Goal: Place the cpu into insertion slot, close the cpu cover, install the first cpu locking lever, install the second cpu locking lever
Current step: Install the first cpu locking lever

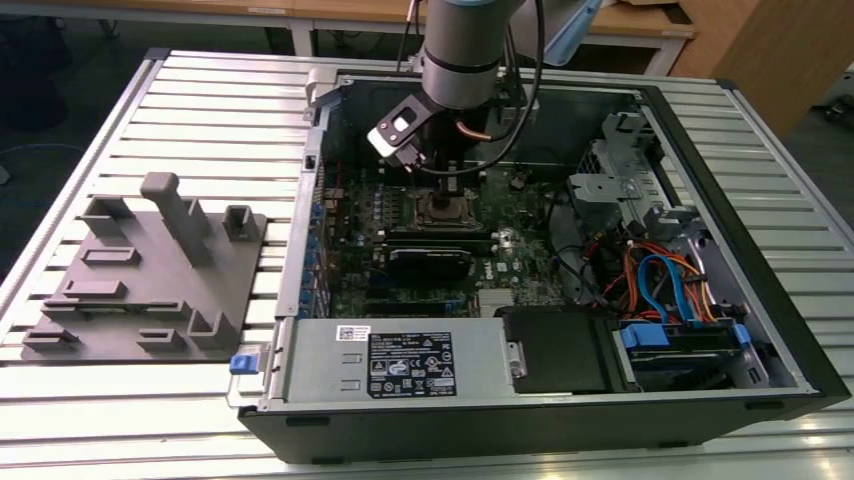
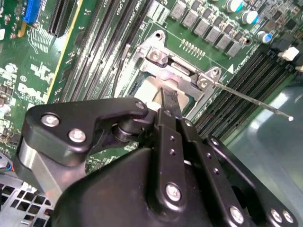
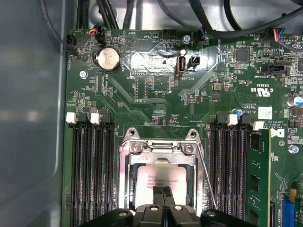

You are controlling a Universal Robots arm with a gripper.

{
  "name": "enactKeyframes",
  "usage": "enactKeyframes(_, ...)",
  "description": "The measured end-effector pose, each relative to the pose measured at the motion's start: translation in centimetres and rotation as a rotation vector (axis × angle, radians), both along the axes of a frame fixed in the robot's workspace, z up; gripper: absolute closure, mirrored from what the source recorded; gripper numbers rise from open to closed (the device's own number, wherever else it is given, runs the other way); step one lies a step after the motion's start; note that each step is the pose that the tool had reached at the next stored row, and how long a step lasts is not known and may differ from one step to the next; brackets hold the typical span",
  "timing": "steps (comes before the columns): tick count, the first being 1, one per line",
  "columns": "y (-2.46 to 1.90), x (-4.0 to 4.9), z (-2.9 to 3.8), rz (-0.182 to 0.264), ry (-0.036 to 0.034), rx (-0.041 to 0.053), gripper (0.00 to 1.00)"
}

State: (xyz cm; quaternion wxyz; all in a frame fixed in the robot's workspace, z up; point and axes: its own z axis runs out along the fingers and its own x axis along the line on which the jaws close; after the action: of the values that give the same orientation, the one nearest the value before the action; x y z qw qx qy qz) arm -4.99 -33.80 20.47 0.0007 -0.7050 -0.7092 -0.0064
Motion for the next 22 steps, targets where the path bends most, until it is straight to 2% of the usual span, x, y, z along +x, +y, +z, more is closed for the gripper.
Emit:
enactKeyframes(12, 0.0, 0.05, 0.08, 0.0, 0.0002, -0.0003, 0.9)
enactKeyframes(22, 0.0, 0.04, 1.48, 0.0, 0.0, 0.0, 0.9)
